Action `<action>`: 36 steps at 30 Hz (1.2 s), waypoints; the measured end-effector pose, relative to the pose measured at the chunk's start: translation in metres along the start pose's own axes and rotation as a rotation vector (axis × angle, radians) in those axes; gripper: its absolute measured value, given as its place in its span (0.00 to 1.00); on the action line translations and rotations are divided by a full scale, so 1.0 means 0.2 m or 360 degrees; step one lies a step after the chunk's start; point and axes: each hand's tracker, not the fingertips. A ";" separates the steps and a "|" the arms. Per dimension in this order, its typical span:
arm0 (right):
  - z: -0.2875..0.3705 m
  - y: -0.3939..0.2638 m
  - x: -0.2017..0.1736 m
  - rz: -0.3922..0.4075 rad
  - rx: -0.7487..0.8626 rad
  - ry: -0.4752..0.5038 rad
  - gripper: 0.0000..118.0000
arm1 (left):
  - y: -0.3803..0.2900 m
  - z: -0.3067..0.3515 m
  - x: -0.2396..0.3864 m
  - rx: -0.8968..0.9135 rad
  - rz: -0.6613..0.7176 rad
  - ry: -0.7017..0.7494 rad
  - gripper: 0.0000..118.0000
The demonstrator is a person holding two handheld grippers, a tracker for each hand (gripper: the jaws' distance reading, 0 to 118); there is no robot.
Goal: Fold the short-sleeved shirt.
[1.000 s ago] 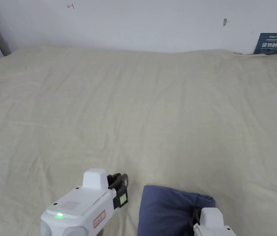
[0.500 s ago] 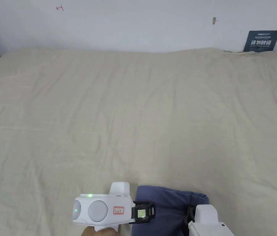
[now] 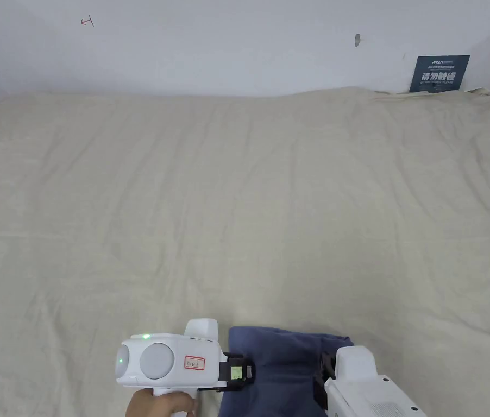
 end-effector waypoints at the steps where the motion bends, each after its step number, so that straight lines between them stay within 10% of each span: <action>1: 0.04 0.04 0.01 -0.0013 0.0049 0.0006 0.00 | 0.01 0.04 0.01 0.0019 -0.0020 -0.0013 0.16; 17: 0.51 0.68 0.06 0.0126 0.0608 -0.0029 0.00 | 0.36 0.79 -0.50 0.0256 -0.0118 0.0407 0.16; 36: 0.43 0.75 -0.02 0.0143 0.0621 -0.0066 0.00 | 0.41 1.22 -1.41 0.0269 0.0357 0.0922 0.16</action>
